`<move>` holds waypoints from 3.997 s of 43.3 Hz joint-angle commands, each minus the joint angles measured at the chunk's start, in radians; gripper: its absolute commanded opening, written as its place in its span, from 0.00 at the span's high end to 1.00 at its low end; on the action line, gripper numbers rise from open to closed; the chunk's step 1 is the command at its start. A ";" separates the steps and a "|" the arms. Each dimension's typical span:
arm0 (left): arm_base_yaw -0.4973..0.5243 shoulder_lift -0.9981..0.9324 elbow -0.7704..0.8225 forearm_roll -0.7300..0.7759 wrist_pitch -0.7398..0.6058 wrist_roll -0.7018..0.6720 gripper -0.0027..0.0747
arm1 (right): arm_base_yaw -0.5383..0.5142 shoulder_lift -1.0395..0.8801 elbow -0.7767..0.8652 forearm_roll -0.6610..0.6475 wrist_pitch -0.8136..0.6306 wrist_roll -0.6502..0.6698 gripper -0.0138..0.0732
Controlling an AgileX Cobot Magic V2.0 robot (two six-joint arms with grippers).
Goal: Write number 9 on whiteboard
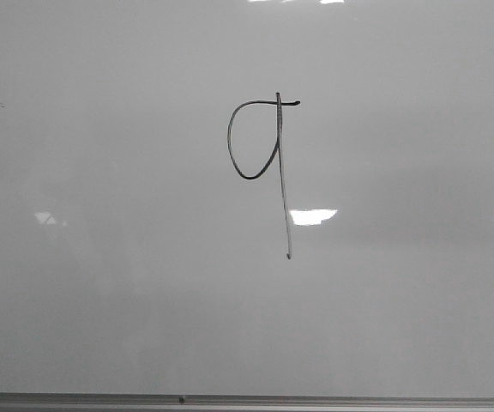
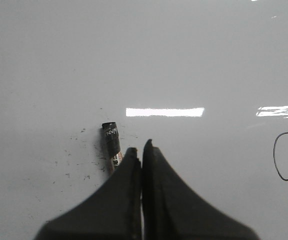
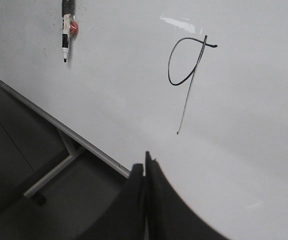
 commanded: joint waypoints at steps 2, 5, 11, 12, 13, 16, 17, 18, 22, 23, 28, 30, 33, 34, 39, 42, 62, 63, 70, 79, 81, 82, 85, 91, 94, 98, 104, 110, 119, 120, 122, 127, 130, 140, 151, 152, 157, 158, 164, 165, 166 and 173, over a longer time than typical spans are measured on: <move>0.002 0.006 -0.028 -0.018 -0.071 -0.006 0.99 | -0.006 0.007 -0.024 0.037 -0.054 -0.002 0.91; 0.002 0.006 -0.028 -0.018 -0.071 -0.006 0.99 | -0.006 0.007 -0.024 0.037 -0.054 -0.002 0.91; 0.002 0.006 -0.028 -0.018 -0.075 -0.006 0.99 | -0.006 0.007 -0.024 0.037 -0.054 -0.002 0.91; 0.002 0.006 -0.022 -0.018 -0.086 -0.006 0.99 | -0.006 0.007 -0.024 0.037 -0.054 -0.002 0.91; 0.002 0.003 -0.017 -0.011 -0.098 -0.006 0.99 | -0.006 0.007 -0.024 0.037 -0.054 -0.002 0.91; 0.002 -0.019 0.008 0.044 -0.126 -0.038 0.99 | -0.006 0.007 -0.024 0.037 -0.053 -0.002 0.91; 0.002 -0.029 0.017 0.072 -0.132 -0.065 0.99 | -0.006 0.007 -0.024 0.037 -0.053 -0.002 0.91; 0.002 -0.044 0.026 0.120 -0.136 -0.114 0.99 | -0.006 0.007 -0.024 0.037 -0.053 -0.002 0.91; 0.002 -0.107 0.084 0.293 -0.154 -0.279 0.99 | -0.006 0.007 -0.024 0.037 -0.053 -0.002 0.91; 0.002 -0.131 0.100 0.333 -0.154 -0.309 0.99 | -0.006 0.007 -0.024 0.037 -0.053 -0.002 0.91; 0.002 -0.231 0.198 0.399 -0.156 -0.332 0.99 | -0.006 0.007 -0.024 0.037 -0.053 -0.002 0.91; 0.002 -0.271 0.234 0.419 -0.156 -0.332 0.99 | -0.006 0.007 -0.024 0.037 -0.053 -0.002 0.91; 0.002 -0.324 0.298 0.441 -0.156 -0.332 0.99 | -0.006 0.007 -0.024 0.037 -0.053 -0.002 0.91; 0.002 -0.342 0.315 0.441 -0.156 -0.332 0.99 | -0.006 0.007 -0.024 0.037 -0.053 -0.002 0.91; 0.002 -0.372 0.403 0.441 -0.186 -0.332 0.99 | -0.006 0.007 -0.024 0.037 -0.051 -0.002 0.91; 0.002 -0.372 0.442 0.439 -0.216 -0.332 0.99 | -0.006 0.007 -0.024 0.037 -0.050 -0.002 0.91; 0.002 -0.375 0.449 0.436 -0.257 -0.332 0.99 | -0.006 0.007 -0.024 0.037 -0.050 -0.002 0.91; 0.002 -0.375 0.449 0.436 -0.257 -0.332 0.99 | -0.006 0.007 -0.024 0.037 -0.050 -0.002 0.91; 0.002 -0.375 0.449 0.436 -0.257 -0.332 0.99 | -0.006 0.007 -0.024 0.037 -0.050 -0.002 0.91; 0.002 -0.375 0.449 0.436 -0.257 -0.332 0.99 | -0.006 0.007 -0.024 0.037 -0.050 -0.002 0.91; 0.002 -0.375 0.449 0.436 -0.257 -0.332 0.99 | -0.006 0.007 -0.024 0.037 -0.050 -0.002 0.91; 0.002 -0.375 0.449 0.436 -0.257 -0.332 0.99 | -0.006 0.007 -0.024 0.037 -0.050 -0.002 0.91; 0.002 -0.375 0.449 0.436 -0.257 -0.332 0.99 | -0.006 0.007 -0.024 0.037 -0.050 -0.002 0.91; 0.002 -0.375 0.449 0.436 -0.257 -0.332 0.99 | -0.006 0.007 -0.024 0.037 -0.050 -0.002 0.91; 0.002 -0.375 0.449 0.436 -0.257 -0.332 0.99 | -0.006 0.007 -0.024 0.033 -0.069 -0.004 0.91; 0.002 -0.375 0.449 0.436 -0.257 -0.332 0.99 | -0.006 0.007 -0.023 0.031 -0.135 -0.004 0.91; 0.002 -0.375 0.449 0.436 -0.257 -0.332 0.99 | -0.006 0.007 -0.022 -0.074 -0.273 0.003 0.91; 0.002 -0.375 0.449 0.436 -0.257 -0.332 0.99 | -0.006 -0.030 0.013 -0.321 -0.418 0.194 0.91; 0.002 -0.375 0.449 0.436 -0.257 -0.332 0.99 | -0.096 -0.155 0.167 -0.663 -0.589 0.656 0.91; 0.002 -0.375 0.449 0.436 -0.257 -0.332 0.99 | -0.112 -0.170 0.182 -0.683 -0.589 0.674 0.91; 0.002 -0.375 0.449 0.436 -0.257 -0.332 0.99 | -0.146 -0.207 0.216 -0.719 -0.587 0.714 0.91; 0.002 -0.375 0.449 0.436 -0.257 -0.332 0.99 | -0.203 -0.285 0.292 -0.751 -0.575 0.718 0.91; 0.002 -0.375 0.449 0.436 -0.257 -0.332 0.99 | -0.222 -0.325 0.337 -0.752 -0.573 0.718 0.91; 0.002 -0.375 0.449 0.436 -0.257 -0.332 0.99 | -0.233 -0.429 0.464 -0.753 -0.589 0.719 0.91; 0.002 -0.373 0.449 0.436 -0.256 -0.332 0.99 | -0.233 -0.429 0.483 -0.753 -0.575 0.719 0.91; 0.002 -0.373 0.449 0.436 -0.256 -0.332 0.99 | -0.233 -0.429 0.483 -0.753 -0.576 0.719 0.91; 0.002 -0.373 0.449 0.436 -0.256 -0.332 0.99 | -0.233 -0.428 0.483 -0.753 -0.576 0.719 0.91; 0.002 -0.373 0.449 0.436 -0.256 -0.332 0.99 | -0.233 -0.428 0.483 -0.753 -0.576 0.719 0.91; 0.002 -0.373 0.449 0.436 -0.256 -0.332 0.99 | -0.233 -0.428 0.483 -0.753 -0.576 0.719 0.91; 0.002 -0.373 0.449 0.436 -0.256 -0.332 0.99 | -0.233 -0.428 0.483 -0.753 -0.576 0.719 0.91; 0.002 -0.373 0.449 0.436 -0.256 -0.332 0.99 | -0.233 -0.428 0.483 -0.753 -0.576 0.719 0.91; 0.002 -0.373 0.449 0.436 -0.256 -0.332 0.99 | -0.233 -0.428 0.483 -0.753 -0.576 0.719 0.91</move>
